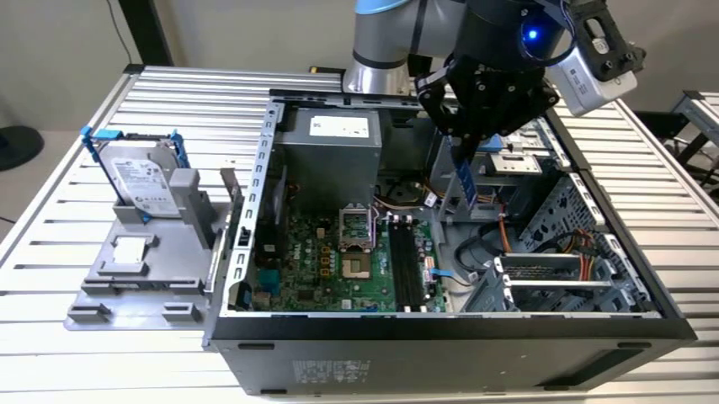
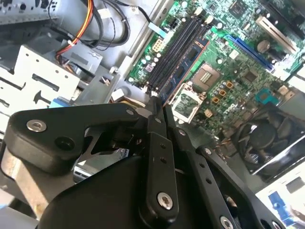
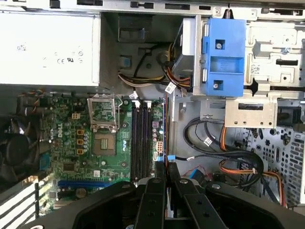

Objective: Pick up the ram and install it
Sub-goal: 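Insert the ram into the slot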

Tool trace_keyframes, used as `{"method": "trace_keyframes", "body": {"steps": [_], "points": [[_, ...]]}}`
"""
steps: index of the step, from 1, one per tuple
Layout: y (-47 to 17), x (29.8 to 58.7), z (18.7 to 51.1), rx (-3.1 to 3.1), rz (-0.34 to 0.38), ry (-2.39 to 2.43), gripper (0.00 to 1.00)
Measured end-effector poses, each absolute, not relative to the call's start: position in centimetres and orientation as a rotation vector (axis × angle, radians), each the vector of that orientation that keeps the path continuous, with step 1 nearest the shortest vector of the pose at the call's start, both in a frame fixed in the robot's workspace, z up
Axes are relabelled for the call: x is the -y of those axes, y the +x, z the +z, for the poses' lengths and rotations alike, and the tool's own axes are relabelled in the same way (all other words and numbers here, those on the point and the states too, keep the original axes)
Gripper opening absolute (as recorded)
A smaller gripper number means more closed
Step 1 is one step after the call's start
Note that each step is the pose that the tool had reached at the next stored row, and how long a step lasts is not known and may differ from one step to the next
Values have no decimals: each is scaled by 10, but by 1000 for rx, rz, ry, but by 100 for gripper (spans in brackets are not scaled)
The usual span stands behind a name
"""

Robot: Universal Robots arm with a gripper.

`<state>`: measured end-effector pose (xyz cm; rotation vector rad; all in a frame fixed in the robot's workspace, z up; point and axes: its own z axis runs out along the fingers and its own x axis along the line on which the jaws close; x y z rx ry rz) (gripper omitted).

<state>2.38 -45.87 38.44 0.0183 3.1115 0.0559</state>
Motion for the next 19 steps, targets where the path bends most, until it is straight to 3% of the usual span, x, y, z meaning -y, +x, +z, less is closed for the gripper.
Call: {"method": "trace_keyframes", "body": {"steps": [19], "points": [[26, 460, 368, -3113, 60, 19, 0]]}}
